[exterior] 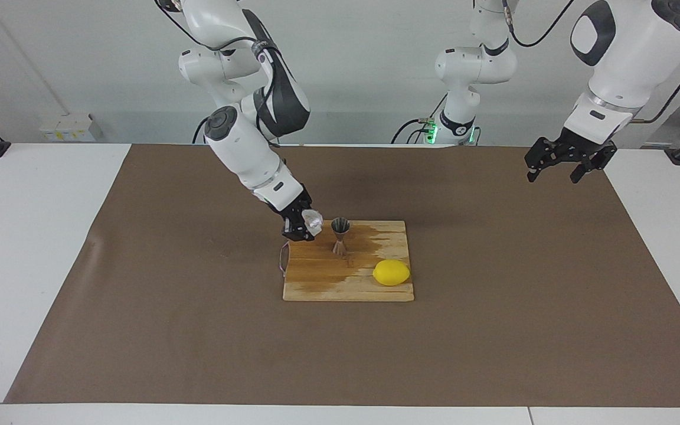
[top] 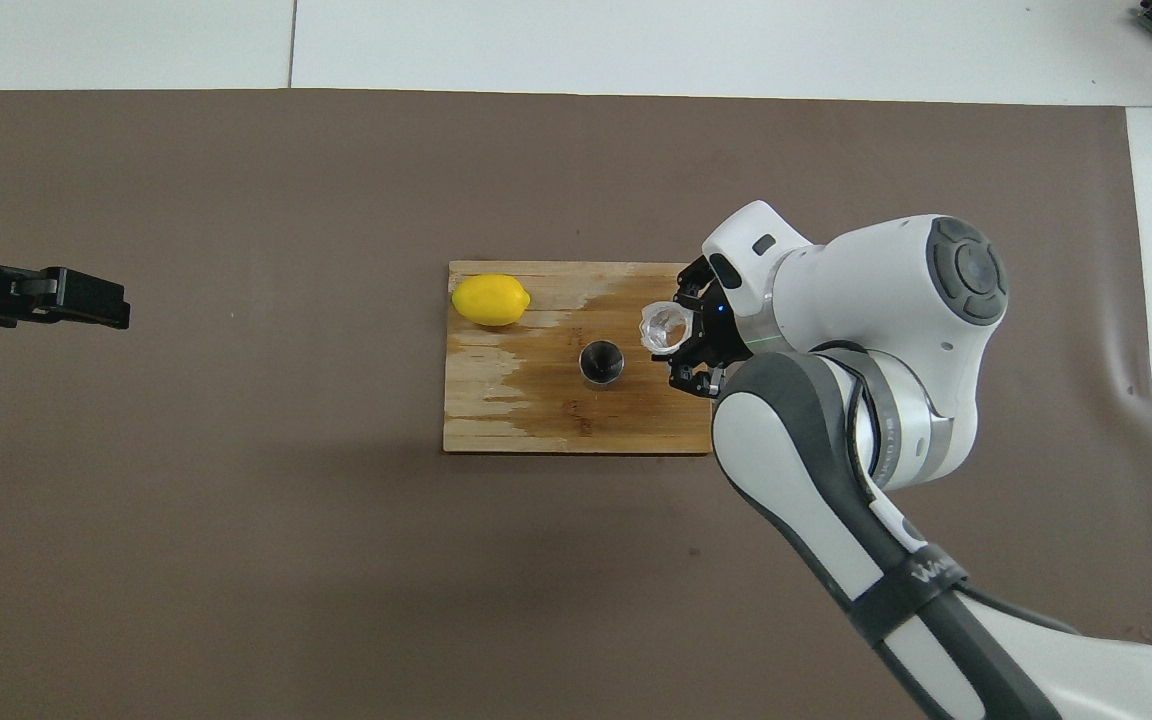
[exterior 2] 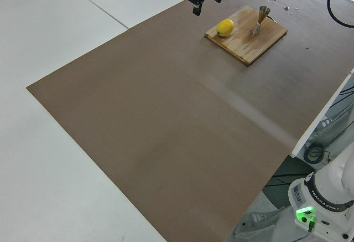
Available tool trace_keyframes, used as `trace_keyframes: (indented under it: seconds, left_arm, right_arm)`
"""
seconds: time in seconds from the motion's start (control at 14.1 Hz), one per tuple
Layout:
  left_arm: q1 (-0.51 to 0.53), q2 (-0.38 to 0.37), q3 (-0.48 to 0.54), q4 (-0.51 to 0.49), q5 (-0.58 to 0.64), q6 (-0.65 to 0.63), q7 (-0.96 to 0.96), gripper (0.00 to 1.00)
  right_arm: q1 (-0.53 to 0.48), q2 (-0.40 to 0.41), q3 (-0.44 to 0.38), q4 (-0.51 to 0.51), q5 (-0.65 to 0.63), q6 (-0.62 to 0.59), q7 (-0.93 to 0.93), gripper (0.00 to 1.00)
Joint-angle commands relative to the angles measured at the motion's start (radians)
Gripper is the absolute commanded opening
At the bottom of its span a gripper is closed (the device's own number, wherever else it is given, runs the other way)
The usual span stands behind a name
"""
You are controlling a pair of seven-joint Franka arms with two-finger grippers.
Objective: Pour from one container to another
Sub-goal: 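Tilt the glass cup over the metal cup with the right gripper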
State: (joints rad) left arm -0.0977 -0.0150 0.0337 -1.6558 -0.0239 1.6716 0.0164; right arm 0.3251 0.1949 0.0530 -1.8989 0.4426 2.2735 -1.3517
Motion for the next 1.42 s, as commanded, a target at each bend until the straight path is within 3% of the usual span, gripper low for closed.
trace_keyframes:
  seconds: [0.0,0.64,1.35]
  left_arm:
    - [0.009,-0.026,-0.003,-0.027,-0.007,-0.001,0.002,1.0]
    - [0.01,-0.026,-0.003,-0.027,-0.007,-0.001,0.0,1.0]
    - [0.01,-0.026,-0.003,-0.027,-0.007,-0.001,0.002,1.0]
  right_arm:
    - [0.046,0.001,-0.002,0.011,-0.103,0.024,0.096,0.02]
    - [0.126,-0.012,-0.001,0.011,-0.467,0.006,0.388,0.01]
    - [0.15,-0.052,-0.001,0.009,-0.558,-0.055,0.434,0.01]
